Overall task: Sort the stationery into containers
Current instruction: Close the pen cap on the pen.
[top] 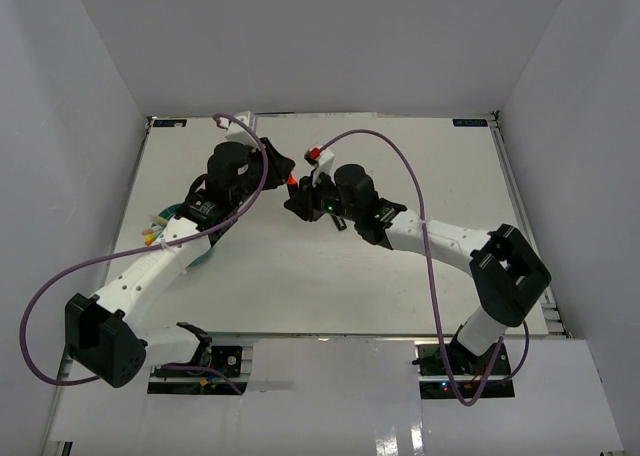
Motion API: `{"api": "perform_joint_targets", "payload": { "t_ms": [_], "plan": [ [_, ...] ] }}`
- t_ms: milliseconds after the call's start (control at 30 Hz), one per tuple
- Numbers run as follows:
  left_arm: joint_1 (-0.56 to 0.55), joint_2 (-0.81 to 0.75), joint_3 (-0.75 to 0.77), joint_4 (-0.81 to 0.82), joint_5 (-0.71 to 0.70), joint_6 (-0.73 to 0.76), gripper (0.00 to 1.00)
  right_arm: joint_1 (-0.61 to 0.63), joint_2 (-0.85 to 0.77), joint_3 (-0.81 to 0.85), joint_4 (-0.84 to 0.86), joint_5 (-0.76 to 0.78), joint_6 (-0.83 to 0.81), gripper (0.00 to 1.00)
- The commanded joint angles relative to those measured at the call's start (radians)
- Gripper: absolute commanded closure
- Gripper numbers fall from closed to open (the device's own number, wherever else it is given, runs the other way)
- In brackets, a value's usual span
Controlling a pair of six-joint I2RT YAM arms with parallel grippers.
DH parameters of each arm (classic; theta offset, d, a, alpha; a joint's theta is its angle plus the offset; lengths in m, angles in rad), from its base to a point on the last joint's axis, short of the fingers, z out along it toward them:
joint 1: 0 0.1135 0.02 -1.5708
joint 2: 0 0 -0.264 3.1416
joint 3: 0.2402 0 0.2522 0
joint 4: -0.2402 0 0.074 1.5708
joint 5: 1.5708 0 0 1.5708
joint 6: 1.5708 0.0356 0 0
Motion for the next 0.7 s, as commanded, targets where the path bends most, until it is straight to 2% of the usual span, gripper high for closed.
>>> {"api": "perform_joint_targets", "payload": {
  "t_ms": [0,667],
  "plan": [
    [-0.005,-0.011,-0.004,0.027,0.029,0.017,1.0,0.001,0.003,0.047,-0.001,-0.01,-0.013,0.92],
    [-0.004,-0.035,-0.024,0.055,0.019,0.042,1.0,0.003,0.003,0.051,-0.04,-0.018,-0.029,0.92]
  ]
}}
